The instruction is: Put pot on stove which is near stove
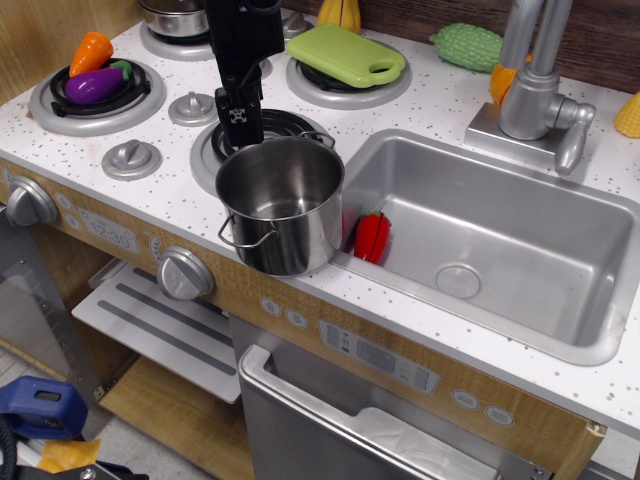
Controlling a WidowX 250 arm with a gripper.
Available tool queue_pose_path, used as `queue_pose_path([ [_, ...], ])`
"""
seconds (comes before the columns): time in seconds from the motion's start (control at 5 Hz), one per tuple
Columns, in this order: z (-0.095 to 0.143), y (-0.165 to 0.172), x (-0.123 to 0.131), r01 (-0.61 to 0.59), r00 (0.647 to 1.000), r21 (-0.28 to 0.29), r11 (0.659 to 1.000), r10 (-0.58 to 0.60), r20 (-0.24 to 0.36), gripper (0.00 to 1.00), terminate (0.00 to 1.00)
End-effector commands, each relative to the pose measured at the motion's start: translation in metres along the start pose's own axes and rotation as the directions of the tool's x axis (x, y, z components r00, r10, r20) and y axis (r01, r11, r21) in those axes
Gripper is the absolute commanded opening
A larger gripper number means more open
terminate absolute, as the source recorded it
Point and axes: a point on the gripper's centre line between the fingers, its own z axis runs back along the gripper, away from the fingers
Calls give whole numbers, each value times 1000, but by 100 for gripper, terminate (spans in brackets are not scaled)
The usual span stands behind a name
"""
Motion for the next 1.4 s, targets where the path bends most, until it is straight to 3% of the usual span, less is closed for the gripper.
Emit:
queue_pose_path([
  [0.0, 0, 0, 0, 0, 1000, 0, 1000, 0, 0, 100, 0],
  [1.0, -30, -2, -4, -125, 985, -27, 992, 127, 120, 100, 0],
  [1.2, -40, -1, -10, -149, 976, -25, 988, 152, 156, 0, 0],
])
